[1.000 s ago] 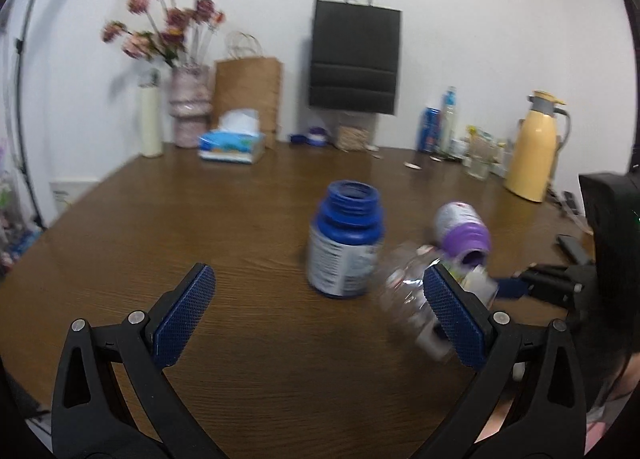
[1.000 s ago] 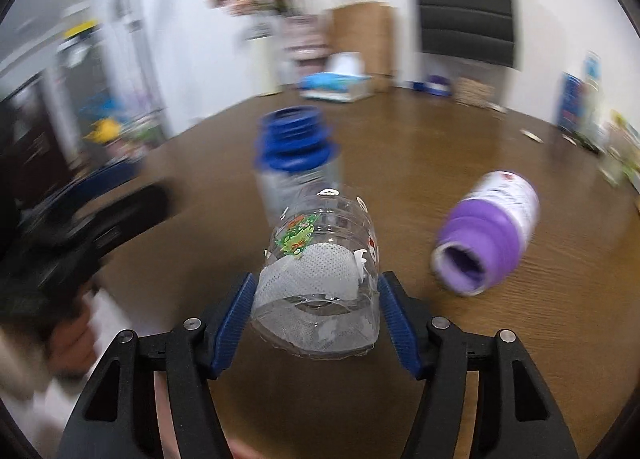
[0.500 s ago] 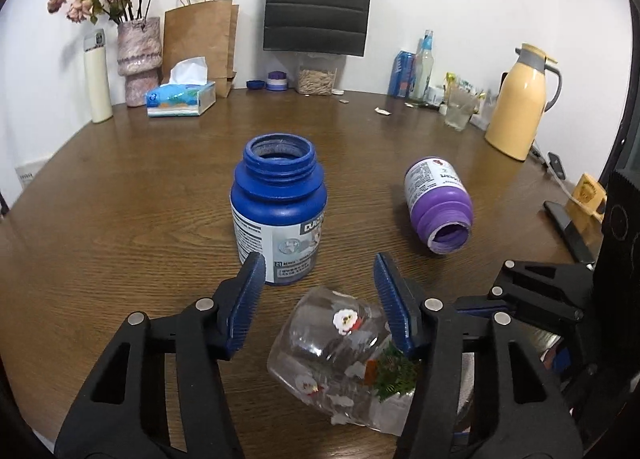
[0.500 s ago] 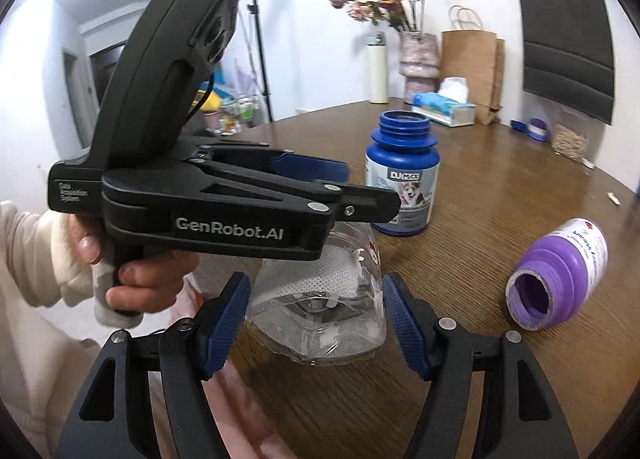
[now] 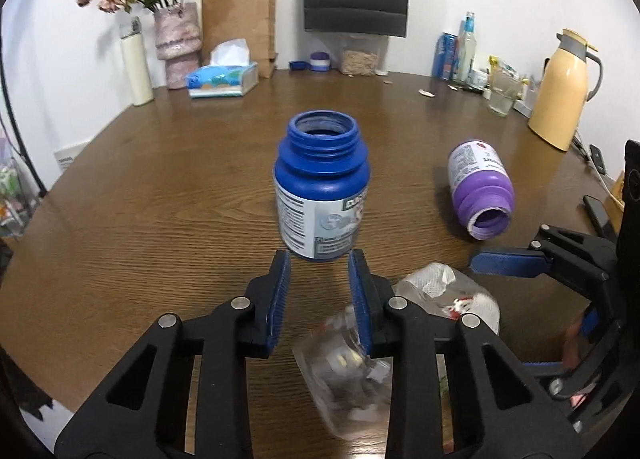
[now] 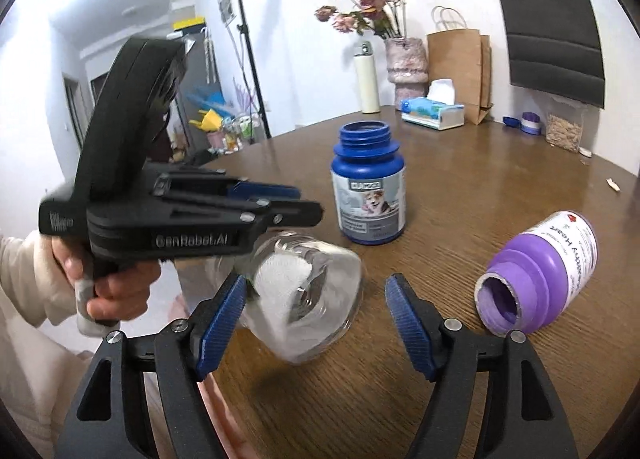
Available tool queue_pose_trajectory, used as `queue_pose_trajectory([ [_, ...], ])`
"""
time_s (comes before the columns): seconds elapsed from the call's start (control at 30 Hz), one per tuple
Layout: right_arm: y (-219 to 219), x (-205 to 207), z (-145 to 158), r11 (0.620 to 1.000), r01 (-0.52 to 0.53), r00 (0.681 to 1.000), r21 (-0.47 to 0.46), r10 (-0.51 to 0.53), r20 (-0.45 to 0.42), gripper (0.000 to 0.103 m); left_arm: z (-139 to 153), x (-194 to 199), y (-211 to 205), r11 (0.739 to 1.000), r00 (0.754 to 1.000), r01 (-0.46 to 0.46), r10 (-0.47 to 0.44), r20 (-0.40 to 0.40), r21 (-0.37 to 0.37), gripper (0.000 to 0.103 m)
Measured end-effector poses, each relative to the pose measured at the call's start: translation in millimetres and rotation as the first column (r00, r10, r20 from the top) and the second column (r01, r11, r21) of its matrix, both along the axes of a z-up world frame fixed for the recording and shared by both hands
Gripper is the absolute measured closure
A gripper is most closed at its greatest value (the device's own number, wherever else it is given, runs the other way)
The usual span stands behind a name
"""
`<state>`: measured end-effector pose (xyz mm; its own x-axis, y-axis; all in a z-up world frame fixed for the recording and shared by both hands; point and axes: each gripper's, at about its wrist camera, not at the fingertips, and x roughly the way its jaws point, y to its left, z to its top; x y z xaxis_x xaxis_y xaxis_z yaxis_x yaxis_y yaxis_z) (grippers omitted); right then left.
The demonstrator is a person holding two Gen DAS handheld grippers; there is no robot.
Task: Flip cup upright
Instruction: 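Lift the clear cup with the right tool while the left tool grasps its base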
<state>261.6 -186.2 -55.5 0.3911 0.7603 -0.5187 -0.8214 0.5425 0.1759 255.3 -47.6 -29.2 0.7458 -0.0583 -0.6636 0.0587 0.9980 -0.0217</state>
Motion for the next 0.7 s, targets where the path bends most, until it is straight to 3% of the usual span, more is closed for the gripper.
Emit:
queue_pose_trajectory([
  [0.17, -1, 2, -1, 0.999, 0.006, 1.0, -0.035, -0.006, 0.0, 0.026, 9, -9, -4, 1.0, 0.999, 0.019, -0.02, 0.038, 0.008, 0.072],
  [0.27, -7, 7, -2, 0.999, -0.012, 1.0, -0.029, 0.011, -0.029, 0.026, 19, -7, -10, 0.997, 0.996, 0.077, -0.078, 0.045, 0.004, 0.049],
  [0.37, -6, 10, -4, 0.999, -0.009, 0.999, -0.034, 0.007, -0.042, 0.026, 19, 2, -15, 0.995, 0.995, 0.098, -0.099, 0.001, 0.03, 0.045],
  [0.5, -6, 15, -6, 0.998, 0.048, 0.997, -0.05, -0.051, -0.059, 0.026, 18, -5, -6, 0.987, 0.989, 0.149, -0.15, -0.014, -0.051, 0.029],
  [0.57, -9, 20, -8, 0.995, 0.091, 0.993, -0.05, -0.094, -0.075, 0.026, 14, -9, -7, 0.988, 0.987, 0.155, -0.156, -0.042, -0.025, 0.029],
  [0.7, -19, 30, -9, 0.984, 0.174, 0.978, -0.037, -0.177, -0.111, 0.026, 9, -23, -10, 0.977, 0.977, 0.206, -0.209, -0.052, -0.056, 0.029],
])
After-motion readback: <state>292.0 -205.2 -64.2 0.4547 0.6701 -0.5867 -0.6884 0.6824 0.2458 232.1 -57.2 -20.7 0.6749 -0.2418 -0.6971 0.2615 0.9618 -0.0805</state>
